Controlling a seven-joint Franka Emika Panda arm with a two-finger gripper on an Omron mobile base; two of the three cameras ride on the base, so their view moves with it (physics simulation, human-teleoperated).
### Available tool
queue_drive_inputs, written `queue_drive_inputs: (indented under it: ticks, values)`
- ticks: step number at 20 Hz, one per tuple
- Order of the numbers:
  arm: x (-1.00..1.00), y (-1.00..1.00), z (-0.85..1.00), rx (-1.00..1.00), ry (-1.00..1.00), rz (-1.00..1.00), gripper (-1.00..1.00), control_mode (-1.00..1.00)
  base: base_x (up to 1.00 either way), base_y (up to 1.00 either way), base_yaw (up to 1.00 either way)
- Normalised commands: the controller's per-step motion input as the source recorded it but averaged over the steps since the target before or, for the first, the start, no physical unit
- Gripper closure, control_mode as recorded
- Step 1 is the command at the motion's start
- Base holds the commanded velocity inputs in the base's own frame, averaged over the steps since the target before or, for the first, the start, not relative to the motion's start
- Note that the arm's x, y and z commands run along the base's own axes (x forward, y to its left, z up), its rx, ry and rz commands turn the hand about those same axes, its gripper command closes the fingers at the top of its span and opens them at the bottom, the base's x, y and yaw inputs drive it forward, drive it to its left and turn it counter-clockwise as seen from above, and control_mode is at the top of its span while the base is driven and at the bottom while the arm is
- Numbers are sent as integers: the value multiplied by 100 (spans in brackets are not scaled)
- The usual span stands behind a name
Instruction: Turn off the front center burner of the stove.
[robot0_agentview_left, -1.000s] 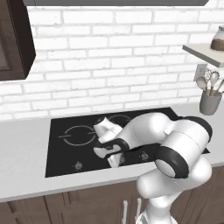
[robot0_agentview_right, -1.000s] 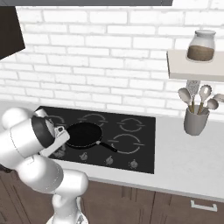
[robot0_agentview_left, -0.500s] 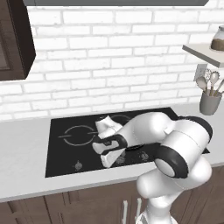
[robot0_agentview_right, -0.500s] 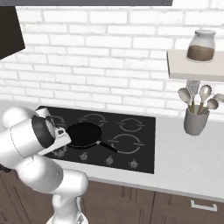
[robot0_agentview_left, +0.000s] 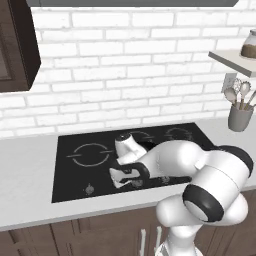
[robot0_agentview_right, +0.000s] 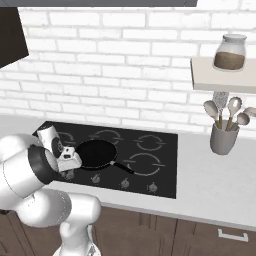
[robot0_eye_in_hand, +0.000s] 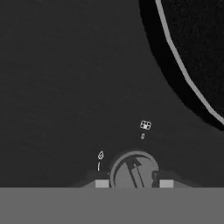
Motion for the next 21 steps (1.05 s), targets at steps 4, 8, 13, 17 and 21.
queue_drive_inputs:
  ticks: [4, 8, 13, 17, 21]
  values:
    - [-23, 0, 7, 0, -23, -60, 100, -100, 0, 0, 0]
    - [-26, 0, 6, 1, -22, -64, 100, -100, 0, 0, 0]
    - [-42, 0, 3, 1, -22, -66, 100, -100, 0, 0, 0]
    - [-26, -1, -14, 0, -8, -59, 100, -100, 0, 0, 0]
    - [0, 0, 0, 0, 0, 0, 100, -100, 0, 0, 0]
